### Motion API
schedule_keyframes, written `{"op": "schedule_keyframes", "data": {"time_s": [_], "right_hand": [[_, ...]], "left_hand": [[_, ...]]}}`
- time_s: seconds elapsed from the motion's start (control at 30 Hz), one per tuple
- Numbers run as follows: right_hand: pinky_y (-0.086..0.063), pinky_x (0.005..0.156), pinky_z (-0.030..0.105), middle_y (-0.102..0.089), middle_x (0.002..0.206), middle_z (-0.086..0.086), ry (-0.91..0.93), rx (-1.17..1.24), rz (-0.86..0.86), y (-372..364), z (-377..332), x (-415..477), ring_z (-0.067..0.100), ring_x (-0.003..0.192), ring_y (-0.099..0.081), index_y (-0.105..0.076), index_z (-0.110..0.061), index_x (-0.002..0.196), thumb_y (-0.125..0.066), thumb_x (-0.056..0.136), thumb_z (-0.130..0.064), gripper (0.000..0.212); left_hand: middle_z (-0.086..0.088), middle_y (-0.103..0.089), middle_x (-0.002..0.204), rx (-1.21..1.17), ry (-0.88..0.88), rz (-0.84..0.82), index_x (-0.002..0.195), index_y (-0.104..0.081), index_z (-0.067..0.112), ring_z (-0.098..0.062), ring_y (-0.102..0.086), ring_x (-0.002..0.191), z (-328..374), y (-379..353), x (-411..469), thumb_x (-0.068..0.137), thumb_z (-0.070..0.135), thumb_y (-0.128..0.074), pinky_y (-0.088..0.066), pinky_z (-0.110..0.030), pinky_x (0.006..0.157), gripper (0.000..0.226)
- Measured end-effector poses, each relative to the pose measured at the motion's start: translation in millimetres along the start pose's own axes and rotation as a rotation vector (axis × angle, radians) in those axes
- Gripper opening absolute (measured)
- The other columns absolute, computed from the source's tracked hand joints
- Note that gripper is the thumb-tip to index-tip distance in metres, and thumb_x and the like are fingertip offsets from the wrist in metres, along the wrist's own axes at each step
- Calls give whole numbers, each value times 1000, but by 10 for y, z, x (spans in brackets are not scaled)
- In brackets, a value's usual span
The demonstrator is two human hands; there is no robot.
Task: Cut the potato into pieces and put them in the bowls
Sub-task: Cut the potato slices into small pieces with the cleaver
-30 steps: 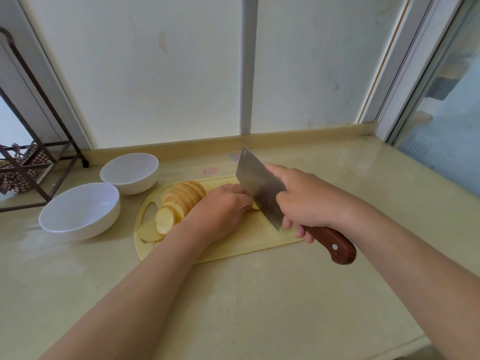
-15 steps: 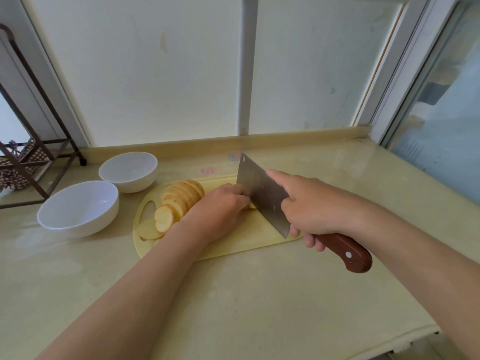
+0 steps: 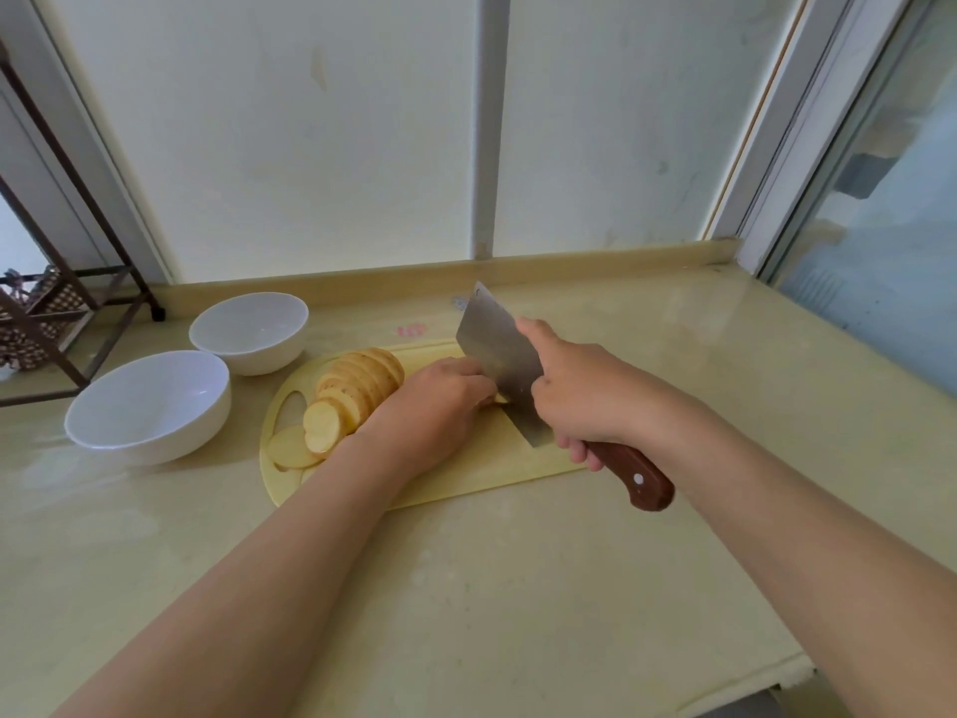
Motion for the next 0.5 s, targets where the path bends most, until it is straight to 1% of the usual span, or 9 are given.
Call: {"op": "schedule_keyframes", "data": {"time_s": [0.07,0.13,0.27,0.3,0.37,0.43,0.5], "right_hand": [[-65,62,53,-72,82,22,-4,22,0,14,16,21,42,74,-77,-6,-56,158,-33,92,-6,87],[-65,62,55,-72,83,23,7,25,-7,5,1,27,43,76,-77,-8,-57,157,-33,92,-5,87],[-65,62,54,-73,86,22,32,46,-24,-9,-45,34,41,76,-77,-8,-59,158,-34,92,-4,89],[-66,62,52,-74,85,22,28,62,-27,7,-28,33,40,74,-77,-8,-60,158,-34,90,-3,92],[-65,57,43,-75,81,21,25,97,-31,59,6,16,33,63,-73,-9,-61,158,-32,86,-2,95],[-60,52,36,-74,77,19,41,115,-33,120,12,-23,25,53,-66,-14,-58,159,-31,86,-1,93],[-55,49,31,-72,75,18,51,136,-21,195,27,-61,21,48,-62,-19,-55,160,-30,89,-1,90]], "left_hand": [[-10,-66,85,-11,-1,7,86,-73,4,-32,-62,76,20,10,3,84,4,-52,-55,-42,63,21],[-11,-67,87,-17,3,9,87,-74,4,-32,-63,76,30,18,-2,85,6,-52,-55,-43,63,22],[-13,-68,89,-23,20,27,88,-75,3,-33,-65,75,62,77,-21,85,-1,-61,-57,-39,66,14],[-13,-69,89,-27,30,32,87,-75,3,-33,-66,75,67,93,-26,85,0,-61,-57,-37,67,15],[-12,-69,90,-31,48,38,86,-75,4,-33,-66,76,74,113,-37,85,5,-57,-57,-35,69,18],[-11,-69,91,-29,61,31,86,-75,4,-32,-66,78,53,96,-38,86,9,-55,-57,-36,70,21],[-11,-69,93,-23,72,20,88,-76,5,-31,-65,80,14,64,-41,88,11,-54,-57,-38,71,22]]}}
Point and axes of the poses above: each hand's wrist, its own x-axis towards the middle knuckle, its own y-axis out of the back of the hand, z = x × y, the point moved 10 cm from there along x, towards the middle knuckle
